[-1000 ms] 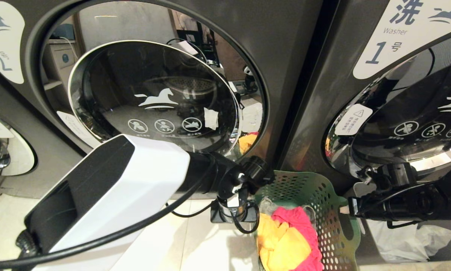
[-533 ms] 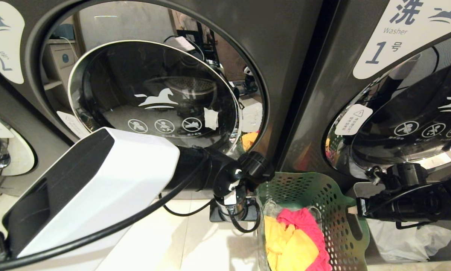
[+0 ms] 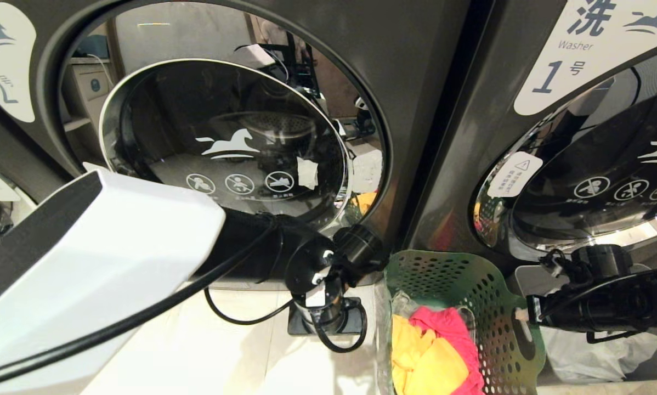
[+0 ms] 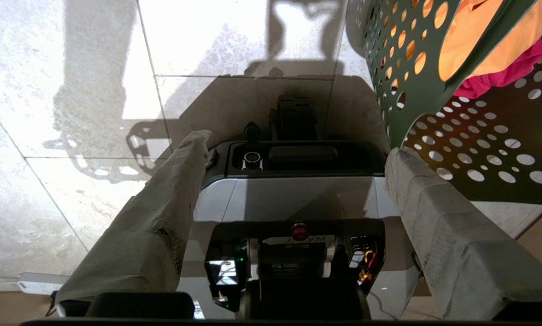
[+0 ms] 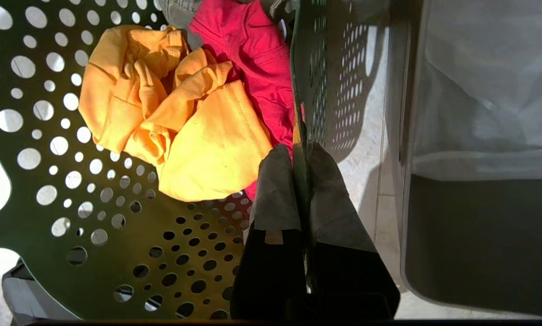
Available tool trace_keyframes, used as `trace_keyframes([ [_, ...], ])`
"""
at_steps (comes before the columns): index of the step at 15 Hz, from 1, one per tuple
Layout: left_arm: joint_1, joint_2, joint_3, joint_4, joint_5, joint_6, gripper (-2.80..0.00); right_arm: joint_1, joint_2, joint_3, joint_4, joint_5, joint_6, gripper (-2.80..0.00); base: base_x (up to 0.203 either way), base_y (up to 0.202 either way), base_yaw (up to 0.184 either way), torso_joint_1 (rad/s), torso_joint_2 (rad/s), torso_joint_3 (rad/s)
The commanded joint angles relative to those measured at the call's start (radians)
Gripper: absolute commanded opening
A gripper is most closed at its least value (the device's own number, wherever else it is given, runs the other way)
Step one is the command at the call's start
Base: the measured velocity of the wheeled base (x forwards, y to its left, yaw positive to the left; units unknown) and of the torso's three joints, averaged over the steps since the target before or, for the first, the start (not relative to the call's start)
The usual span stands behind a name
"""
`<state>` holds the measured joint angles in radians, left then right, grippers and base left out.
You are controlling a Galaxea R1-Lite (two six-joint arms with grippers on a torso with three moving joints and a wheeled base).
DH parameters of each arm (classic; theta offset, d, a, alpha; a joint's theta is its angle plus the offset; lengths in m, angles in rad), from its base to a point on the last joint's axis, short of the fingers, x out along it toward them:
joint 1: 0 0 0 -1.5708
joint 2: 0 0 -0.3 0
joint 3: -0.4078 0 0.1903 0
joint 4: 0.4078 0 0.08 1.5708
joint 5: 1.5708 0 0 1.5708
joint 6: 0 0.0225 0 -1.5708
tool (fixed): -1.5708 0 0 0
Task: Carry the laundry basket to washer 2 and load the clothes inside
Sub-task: Pick up the clothes basket and put it beside the washing machine
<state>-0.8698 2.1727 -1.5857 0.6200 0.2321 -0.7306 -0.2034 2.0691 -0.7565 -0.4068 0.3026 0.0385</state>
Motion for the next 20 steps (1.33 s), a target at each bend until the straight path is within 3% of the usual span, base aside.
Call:
trace_keyframes([
  [1,0.0,-0.036,0.026,0.003,0.003,-0.004,0.0,-0.001,-0.004,0.007,-0.006,0.002,-0.003,-2.8,0.0,0.0,0.0,0.0,0.0,0.0],
  [2,0.0,-0.036,0.026,0.003,0.004,-0.004,0.0,-0.001,-0.001,0.0,-0.006,0.003,-0.003,-2.8,0.0,0.0,0.0,0.0,0.0,0.0],
  [3,0.0,-0.036,0.026,0.003,0.004,-0.004,0.0,0.001,0.0,-0.003,-0.006,0.003,-0.002,-1.25,0.0,0.0,0.0,0.0,0.0,0.0],
  [4,0.0,-0.036,0.026,0.003,0.006,-0.004,0.0,0.001,0.0,-0.003,-0.004,0.003,-0.003,0.0,0.0,0.0,0.0,0.0,0.0,0.0],
  [10,0.0,-0.073,0.059,0.003,0.004,-0.005,0.0,0.007,-0.1,0.049,0.001,0.007,-0.005,0.0,0.0,0.0,0.0,0.0,0.0,0.0],
  [16,0.005,-0.237,0.212,0.002,0.012,-0.023,0.0,0.016,-0.413,0.263,0.022,0.005,-0.015,0.0,0.0,0.0,0.0,0.0,0.0,0.0],
  [17,0.006,-0.273,0.251,0.001,0.014,-0.026,-2.8,0.016,-0.475,0.294,0.026,0.002,-0.019,-2.8,0.0,0.0,0.0,0.0,0.0,0.0],
  [20,0.012,-0.394,0.362,-0.047,0.039,-0.031,-2.8,0.017,-0.654,0.333,0.085,-0.013,-0.025,-2.8,0.0,0.0,0.0,0.0,0.0,0.0],
])
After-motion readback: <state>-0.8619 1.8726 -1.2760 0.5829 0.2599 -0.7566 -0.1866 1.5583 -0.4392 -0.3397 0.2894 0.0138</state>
